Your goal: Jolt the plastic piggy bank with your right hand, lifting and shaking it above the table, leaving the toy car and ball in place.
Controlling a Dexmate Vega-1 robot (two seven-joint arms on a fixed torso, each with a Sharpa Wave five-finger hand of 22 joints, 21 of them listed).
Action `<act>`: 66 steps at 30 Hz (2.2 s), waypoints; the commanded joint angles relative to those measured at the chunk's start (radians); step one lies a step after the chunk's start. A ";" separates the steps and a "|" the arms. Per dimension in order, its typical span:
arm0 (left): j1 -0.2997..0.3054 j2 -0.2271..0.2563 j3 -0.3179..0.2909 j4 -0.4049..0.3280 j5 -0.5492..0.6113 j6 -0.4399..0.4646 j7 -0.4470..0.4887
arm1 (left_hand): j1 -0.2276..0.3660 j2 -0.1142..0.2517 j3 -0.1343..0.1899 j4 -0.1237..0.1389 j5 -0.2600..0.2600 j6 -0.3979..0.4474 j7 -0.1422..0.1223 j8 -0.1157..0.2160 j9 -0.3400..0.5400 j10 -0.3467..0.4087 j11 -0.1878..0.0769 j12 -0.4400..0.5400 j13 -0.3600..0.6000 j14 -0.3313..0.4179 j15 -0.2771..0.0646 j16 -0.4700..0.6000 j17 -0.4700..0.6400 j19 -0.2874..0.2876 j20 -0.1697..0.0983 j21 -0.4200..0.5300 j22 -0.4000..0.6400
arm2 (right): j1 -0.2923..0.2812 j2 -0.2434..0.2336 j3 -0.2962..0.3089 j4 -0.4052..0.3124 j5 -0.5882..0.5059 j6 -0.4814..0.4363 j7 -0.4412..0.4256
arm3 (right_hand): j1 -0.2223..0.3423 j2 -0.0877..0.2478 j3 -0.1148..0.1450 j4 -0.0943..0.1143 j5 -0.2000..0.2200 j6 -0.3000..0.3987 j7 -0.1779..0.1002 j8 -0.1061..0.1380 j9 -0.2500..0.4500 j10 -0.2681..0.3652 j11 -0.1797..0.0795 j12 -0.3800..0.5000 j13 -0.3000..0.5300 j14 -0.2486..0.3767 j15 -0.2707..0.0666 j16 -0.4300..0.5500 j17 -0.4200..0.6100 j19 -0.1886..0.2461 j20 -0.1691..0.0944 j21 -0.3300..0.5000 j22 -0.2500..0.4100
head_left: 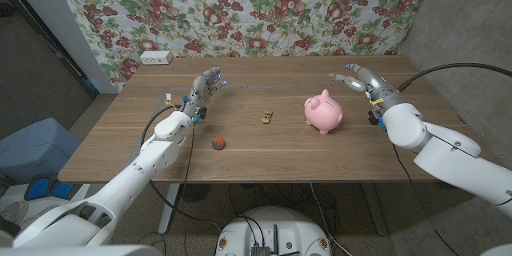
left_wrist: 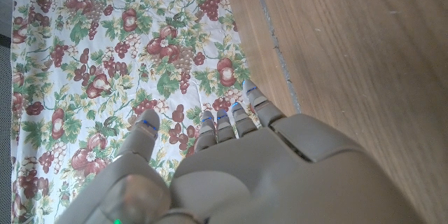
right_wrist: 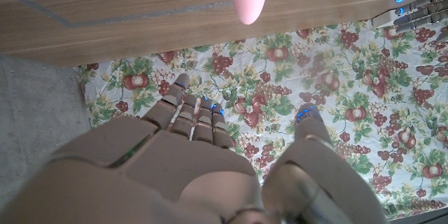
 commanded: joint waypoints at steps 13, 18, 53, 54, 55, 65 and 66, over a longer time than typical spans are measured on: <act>0.023 0.002 -0.005 -0.021 -0.006 -0.013 0.002 | -0.006 0.028 0.008 -0.001 0.006 0.011 0.002 0.005 0.004 0.007 -0.004 0.004 0.004 0.009 -0.037 0.003 0.003 0.011 -0.001 -0.006 0.006 | 0.089 -0.073 -0.089 -0.064 0.013 -0.146 0.064 | 0.010 -0.032 -0.009 0.003 0.005 -0.027 0.001 0.001 0.006 -0.026 -0.004 -0.001 0.007 -0.005 0.010 -0.002 -0.002 -0.004 0.011 -0.014 0.006; 0.031 0.005 -0.008 -0.027 -0.008 -0.015 0.003 | -0.007 0.028 0.008 -0.001 0.006 0.011 0.003 0.005 0.004 0.008 -0.004 0.004 0.004 0.010 -0.036 0.003 0.003 0.012 -0.001 -0.007 0.006 | 0.125 -0.088 -0.126 -0.084 0.006 -0.201 0.090 | 0.029 -0.050 -0.012 0.003 0.014 -0.056 -0.011 0.001 0.008 -0.050 -0.016 -0.003 0.009 -0.024 0.012 -0.007 -0.004 -0.013 0.016 -0.026 0.007; 0.051 0.009 -0.012 -0.041 -0.018 -0.027 -0.010 | -0.010 0.027 0.009 0.001 0.006 0.014 0.003 0.005 0.004 0.013 -0.002 0.004 0.004 0.014 -0.036 0.003 0.004 0.017 0.001 -0.017 0.006 | 0.399 -0.114 -0.416 -0.168 -0.033 -0.534 0.222 | 0.053 -0.118 -0.050 0.016 0.050 -0.066 0.004 0.018 0.012 -0.079 0.000 0.010 0.020 -0.066 0.024 -0.007 -0.004 -0.040 0.053 -0.063 0.009; 0.052 0.010 -0.012 -0.042 -0.018 -0.027 -0.010 | -0.010 0.027 0.009 0.001 0.006 0.014 0.003 0.005 0.004 0.014 -0.004 0.005 0.004 0.014 -0.035 0.003 0.004 0.017 0.001 -0.017 0.006 | 0.407 -0.113 -0.424 -0.169 -0.034 -0.541 0.224 | 0.055 -0.120 -0.052 0.017 0.052 -0.065 0.005 0.019 0.013 -0.083 0.006 0.009 0.020 -0.067 0.028 -0.006 -0.004 -0.040 0.053 -0.064 0.009; 0.053 0.010 -0.013 -0.043 -0.019 -0.029 -0.010 | -0.010 0.027 0.009 0.001 0.006 0.014 0.004 0.005 0.004 0.014 -0.004 0.005 0.004 0.014 -0.036 0.003 0.004 0.017 0.001 -0.017 0.006 | 0.416 -0.111 -0.434 -0.169 -0.035 -0.550 0.227 | 0.058 -0.123 -0.055 0.018 0.055 -0.063 0.012 0.020 0.013 -0.085 0.022 0.010 0.020 -0.066 0.035 -0.005 -0.004 -0.037 0.054 -0.065 0.010; 0.062 0.015 -0.017 -0.053 -0.019 -0.031 -0.006 | -0.010 0.027 0.010 0.001 0.006 0.015 0.004 0.005 0.004 0.012 -0.004 0.003 0.004 0.014 -0.035 0.003 0.004 0.019 0.001 -0.020 0.007 | 0.509 -0.094 -0.535 -0.165 -0.048 -0.634 0.252 | 0.060 -0.131 -0.069 0.025 0.067 -0.057 0.029 0.021 0.013 -0.100 0.031 0.009 0.022 -0.080 0.043 -0.005 -0.003 -0.041 0.046 -0.073 0.010; 0.063 0.015 -0.017 -0.054 -0.020 -0.031 -0.006 | -0.010 0.027 0.010 0.001 0.006 0.015 0.004 0.004 0.004 0.011 -0.003 0.003 0.004 0.014 -0.035 0.003 0.004 0.019 0.000 -0.020 0.007 | 0.522 -0.092 -0.551 -0.166 -0.052 -0.646 0.253 | 0.061 -0.131 -0.070 0.026 0.069 -0.060 0.028 0.020 0.013 -0.104 0.027 0.008 0.022 -0.088 0.044 -0.008 -0.003 -0.046 0.046 -0.076 0.011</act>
